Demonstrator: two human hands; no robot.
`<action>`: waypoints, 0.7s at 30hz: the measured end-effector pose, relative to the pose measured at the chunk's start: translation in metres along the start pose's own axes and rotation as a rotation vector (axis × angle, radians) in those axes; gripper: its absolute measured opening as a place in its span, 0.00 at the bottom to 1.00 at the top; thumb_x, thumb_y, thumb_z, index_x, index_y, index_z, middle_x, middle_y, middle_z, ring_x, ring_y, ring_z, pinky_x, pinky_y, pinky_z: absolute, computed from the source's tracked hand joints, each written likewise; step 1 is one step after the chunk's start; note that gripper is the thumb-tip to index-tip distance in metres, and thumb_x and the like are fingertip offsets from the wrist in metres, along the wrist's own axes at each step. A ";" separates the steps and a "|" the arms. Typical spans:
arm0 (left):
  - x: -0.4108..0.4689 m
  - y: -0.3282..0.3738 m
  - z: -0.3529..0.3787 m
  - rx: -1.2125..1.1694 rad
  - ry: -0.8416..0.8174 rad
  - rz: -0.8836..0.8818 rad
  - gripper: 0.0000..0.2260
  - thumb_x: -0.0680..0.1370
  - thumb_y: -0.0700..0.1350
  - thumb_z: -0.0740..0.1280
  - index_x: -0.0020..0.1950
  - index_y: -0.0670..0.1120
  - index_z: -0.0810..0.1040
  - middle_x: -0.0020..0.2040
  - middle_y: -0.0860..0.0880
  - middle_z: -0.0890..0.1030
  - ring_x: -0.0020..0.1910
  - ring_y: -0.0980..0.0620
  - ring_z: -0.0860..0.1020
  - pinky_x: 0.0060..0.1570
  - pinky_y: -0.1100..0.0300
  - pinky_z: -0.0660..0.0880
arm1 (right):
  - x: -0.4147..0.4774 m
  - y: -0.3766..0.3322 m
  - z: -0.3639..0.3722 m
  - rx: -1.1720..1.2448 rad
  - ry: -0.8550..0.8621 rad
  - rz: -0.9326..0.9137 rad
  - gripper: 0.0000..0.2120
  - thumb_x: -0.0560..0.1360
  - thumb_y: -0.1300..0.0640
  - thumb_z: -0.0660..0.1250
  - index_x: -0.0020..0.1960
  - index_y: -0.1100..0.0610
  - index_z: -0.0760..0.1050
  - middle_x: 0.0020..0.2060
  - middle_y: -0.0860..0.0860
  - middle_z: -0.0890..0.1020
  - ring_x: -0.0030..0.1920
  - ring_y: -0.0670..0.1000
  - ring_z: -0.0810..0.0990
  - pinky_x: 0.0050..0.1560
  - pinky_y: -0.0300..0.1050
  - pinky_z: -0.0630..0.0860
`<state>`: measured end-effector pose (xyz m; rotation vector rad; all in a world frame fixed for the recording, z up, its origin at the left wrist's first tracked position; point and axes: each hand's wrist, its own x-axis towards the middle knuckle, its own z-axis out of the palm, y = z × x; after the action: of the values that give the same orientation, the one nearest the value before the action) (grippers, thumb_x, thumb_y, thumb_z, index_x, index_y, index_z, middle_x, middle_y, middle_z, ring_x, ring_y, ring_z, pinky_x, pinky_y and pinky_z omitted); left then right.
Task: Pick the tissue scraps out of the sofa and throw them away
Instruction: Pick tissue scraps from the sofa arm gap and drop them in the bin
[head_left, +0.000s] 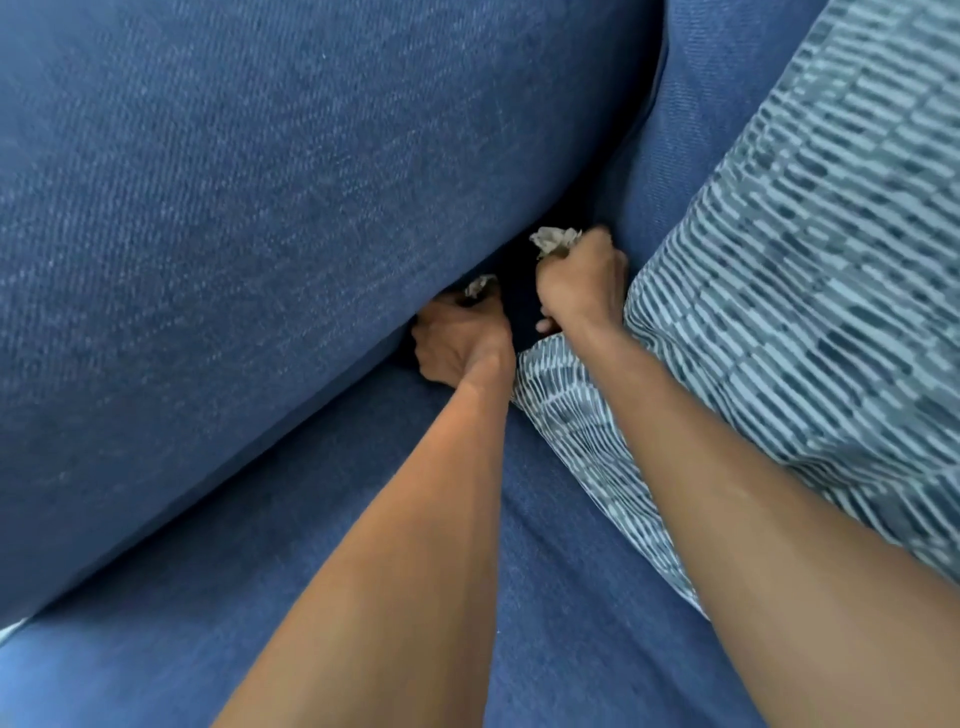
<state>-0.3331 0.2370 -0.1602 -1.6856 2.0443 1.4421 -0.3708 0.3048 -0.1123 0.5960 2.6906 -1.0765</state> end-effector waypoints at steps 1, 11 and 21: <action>0.001 -0.001 0.000 -0.028 -0.008 -0.004 0.17 0.73 0.60 0.75 0.53 0.50 0.86 0.55 0.48 0.86 0.53 0.48 0.84 0.49 0.58 0.78 | -0.001 0.000 0.000 0.013 0.003 -0.015 0.11 0.79 0.64 0.63 0.61 0.64 0.73 0.56 0.61 0.81 0.37 0.59 0.86 0.16 0.38 0.73; -0.019 -0.031 -0.045 -0.139 -0.123 0.255 0.08 0.74 0.50 0.75 0.40 0.48 0.82 0.35 0.54 0.83 0.46 0.47 0.85 0.53 0.55 0.81 | -0.025 -0.012 -0.001 0.390 -0.139 0.204 0.07 0.80 0.65 0.57 0.53 0.60 0.73 0.39 0.54 0.76 0.22 0.46 0.74 0.19 0.38 0.74; -0.040 -0.145 -0.203 -0.046 -0.049 0.324 0.09 0.76 0.53 0.70 0.40 0.49 0.78 0.30 0.53 0.81 0.35 0.52 0.81 0.40 0.57 0.76 | -0.160 -0.002 0.034 0.356 -0.278 0.158 0.06 0.79 0.60 0.59 0.48 0.57 0.75 0.36 0.52 0.79 0.23 0.46 0.71 0.19 0.35 0.67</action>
<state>-0.1092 0.1309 -0.1101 -1.3634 2.3577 1.6126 -0.2266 0.2325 -0.0859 0.6455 2.1946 -1.4820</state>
